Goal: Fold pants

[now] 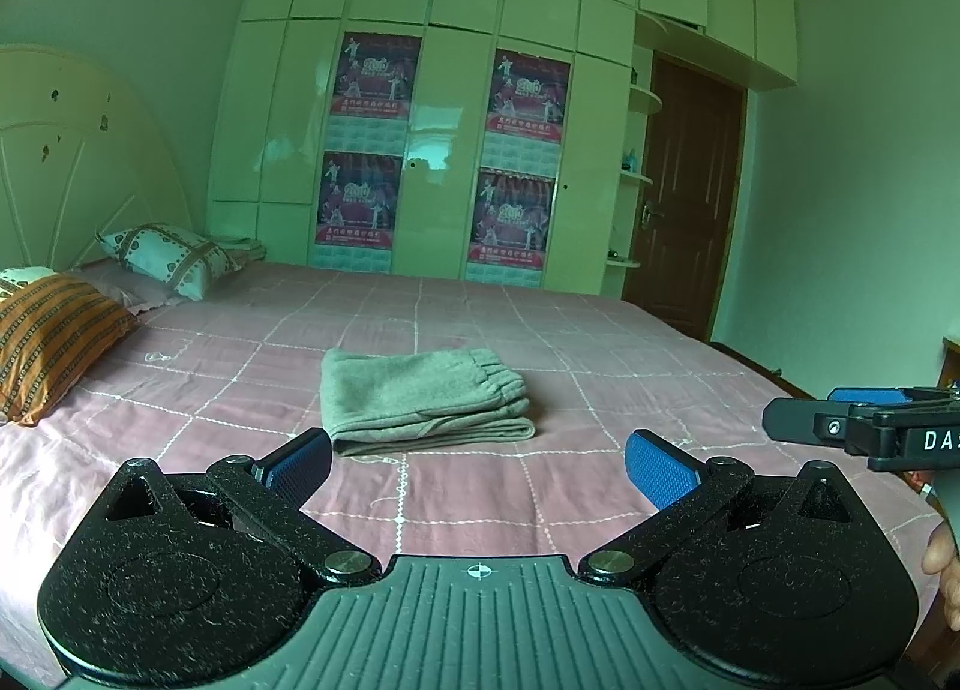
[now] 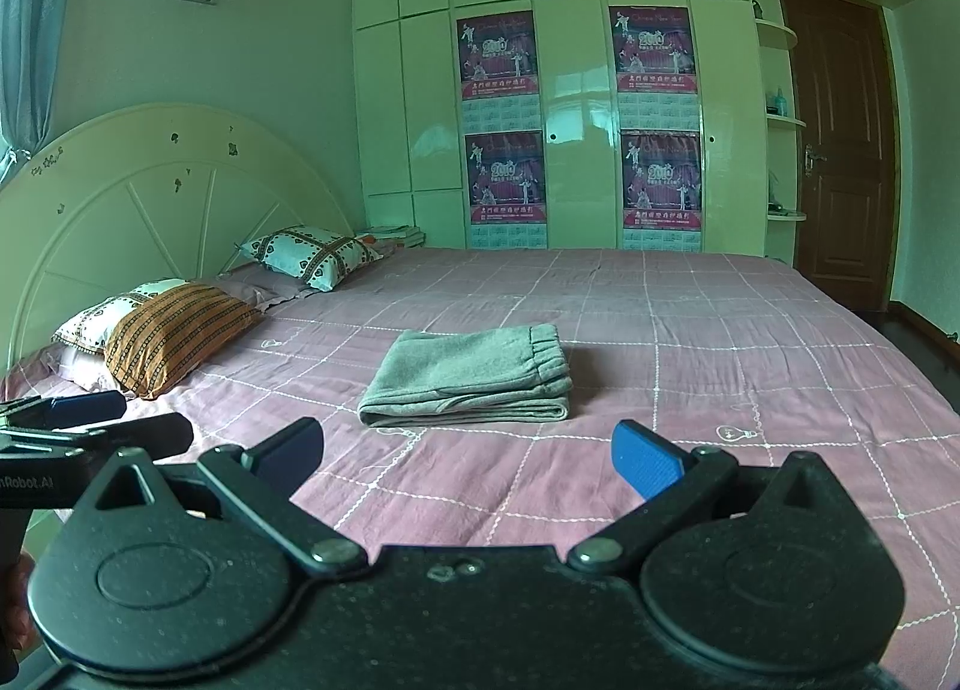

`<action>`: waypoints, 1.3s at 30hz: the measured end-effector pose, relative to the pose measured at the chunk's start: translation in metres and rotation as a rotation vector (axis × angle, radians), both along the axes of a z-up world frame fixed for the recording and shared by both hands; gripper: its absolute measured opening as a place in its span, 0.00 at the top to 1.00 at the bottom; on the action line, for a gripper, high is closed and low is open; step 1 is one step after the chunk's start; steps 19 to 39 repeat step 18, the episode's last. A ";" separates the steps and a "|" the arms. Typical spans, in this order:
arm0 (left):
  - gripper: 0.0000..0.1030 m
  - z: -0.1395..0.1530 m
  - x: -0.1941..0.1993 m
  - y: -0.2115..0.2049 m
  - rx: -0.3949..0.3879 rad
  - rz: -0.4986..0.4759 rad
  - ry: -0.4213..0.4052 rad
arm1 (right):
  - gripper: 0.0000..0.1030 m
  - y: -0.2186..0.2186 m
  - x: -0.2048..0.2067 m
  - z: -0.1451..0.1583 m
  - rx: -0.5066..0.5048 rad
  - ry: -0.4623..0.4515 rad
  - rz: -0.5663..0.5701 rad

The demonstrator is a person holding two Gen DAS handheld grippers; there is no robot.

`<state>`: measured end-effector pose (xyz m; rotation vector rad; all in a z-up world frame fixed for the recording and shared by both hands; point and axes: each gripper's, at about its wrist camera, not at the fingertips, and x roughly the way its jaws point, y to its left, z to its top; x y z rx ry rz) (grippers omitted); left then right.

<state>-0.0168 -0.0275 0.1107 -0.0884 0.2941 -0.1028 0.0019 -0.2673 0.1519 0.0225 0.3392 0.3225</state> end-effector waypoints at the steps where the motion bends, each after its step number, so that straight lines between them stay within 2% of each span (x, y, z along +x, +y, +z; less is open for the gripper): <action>1: 0.00 0.000 0.000 0.000 0.004 0.002 0.003 | 0.06 0.000 0.000 0.000 0.000 0.000 0.000; 16: 0.00 0.001 0.001 0.008 -0.023 -0.014 -0.002 | 0.06 -0.003 0.002 -0.002 -0.007 0.005 0.011; 39: 0.00 0.001 0.001 0.008 -0.021 -0.008 0.000 | 0.06 -0.004 0.002 -0.002 -0.007 0.005 0.010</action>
